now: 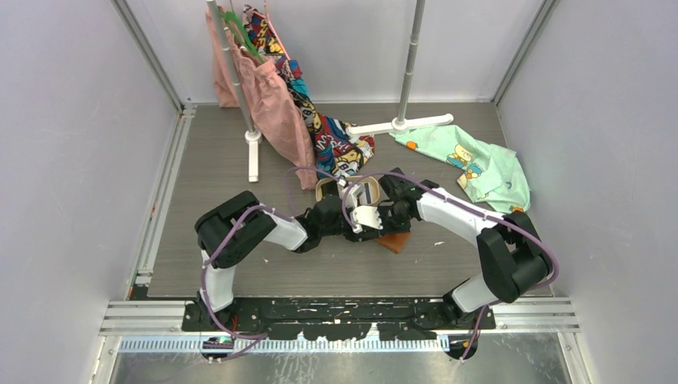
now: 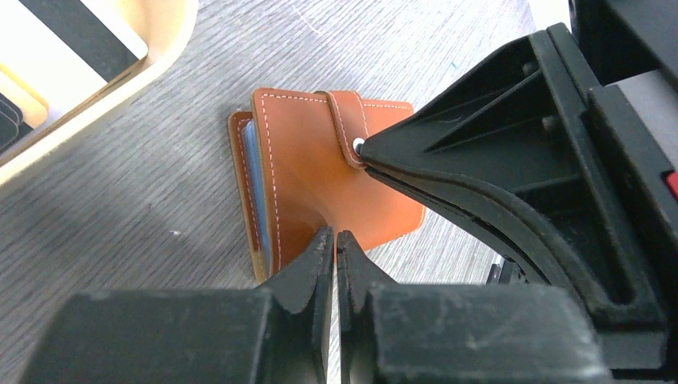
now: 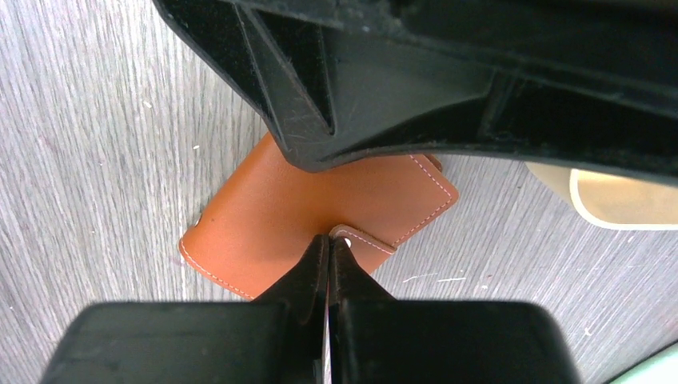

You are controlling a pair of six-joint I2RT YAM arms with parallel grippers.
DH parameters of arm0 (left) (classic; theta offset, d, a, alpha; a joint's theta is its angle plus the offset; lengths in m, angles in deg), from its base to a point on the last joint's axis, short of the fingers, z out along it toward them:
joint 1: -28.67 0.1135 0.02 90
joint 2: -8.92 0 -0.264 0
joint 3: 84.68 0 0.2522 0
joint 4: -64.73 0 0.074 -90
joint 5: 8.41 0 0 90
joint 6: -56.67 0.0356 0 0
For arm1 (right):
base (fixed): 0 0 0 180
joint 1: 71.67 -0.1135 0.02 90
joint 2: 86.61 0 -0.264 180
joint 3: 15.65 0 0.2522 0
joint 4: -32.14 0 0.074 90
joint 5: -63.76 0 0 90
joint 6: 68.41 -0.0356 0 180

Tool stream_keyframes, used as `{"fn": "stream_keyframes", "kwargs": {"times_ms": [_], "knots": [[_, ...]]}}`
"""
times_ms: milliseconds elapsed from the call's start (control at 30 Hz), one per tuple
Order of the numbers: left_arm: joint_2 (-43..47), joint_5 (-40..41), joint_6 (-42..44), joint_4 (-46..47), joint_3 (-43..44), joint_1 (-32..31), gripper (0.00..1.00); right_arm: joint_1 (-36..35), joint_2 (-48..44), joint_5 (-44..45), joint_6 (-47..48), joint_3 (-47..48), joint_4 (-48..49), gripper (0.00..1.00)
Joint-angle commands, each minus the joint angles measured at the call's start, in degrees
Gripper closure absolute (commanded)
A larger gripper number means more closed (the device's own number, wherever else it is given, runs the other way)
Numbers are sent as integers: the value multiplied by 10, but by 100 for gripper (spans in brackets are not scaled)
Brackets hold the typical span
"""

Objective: Put the credit cards into the card holder
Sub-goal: Close the card holder at the center of the board, then reset both arms

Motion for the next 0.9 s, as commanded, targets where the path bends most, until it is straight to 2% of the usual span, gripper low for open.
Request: {"fn": "stream_keyframes", "kwargs": {"times_ms": [0,33,133,233,433,533,567,633,667,733,833,867], "knots": [[29,-4,17,12,-12,-4,93,-1,37,-5,-5,-61,-77,99],[31,-3,17,13,-13,-4,93,-1,37,-10,-14,-57,-75,96],[37,-2,19,11,-14,-4,89,6,9,-52,-63,-27,-56,78],[60,2,30,-11,-17,-5,83,44,-47,-89,-118,0,-19,61],[166,16,82,-77,-42,-4,70,136,-161,-123,-167,28,-28,45],[243,26,141,-143,-54,-4,69,165,-228,-88,-209,37,-28,35],[273,38,161,-176,-55,-4,69,176,-249,-70,-229,45,-24,28],[342,67,202,-255,-51,-4,68,197,-284,0,-313,69,2,5],[376,83,223,-293,-46,-3,65,204,-296,53,-383,89,25,1],[444,134,253,-362,-34,-3,47,222,-308,110,-481,134,34,0],[550,211,277,-445,-19,1,14,235,-322,103,-558,208,-4,1],[579,239,277,-470,-13,2,6,235,-326,97,-572,229,-13,0]]}}
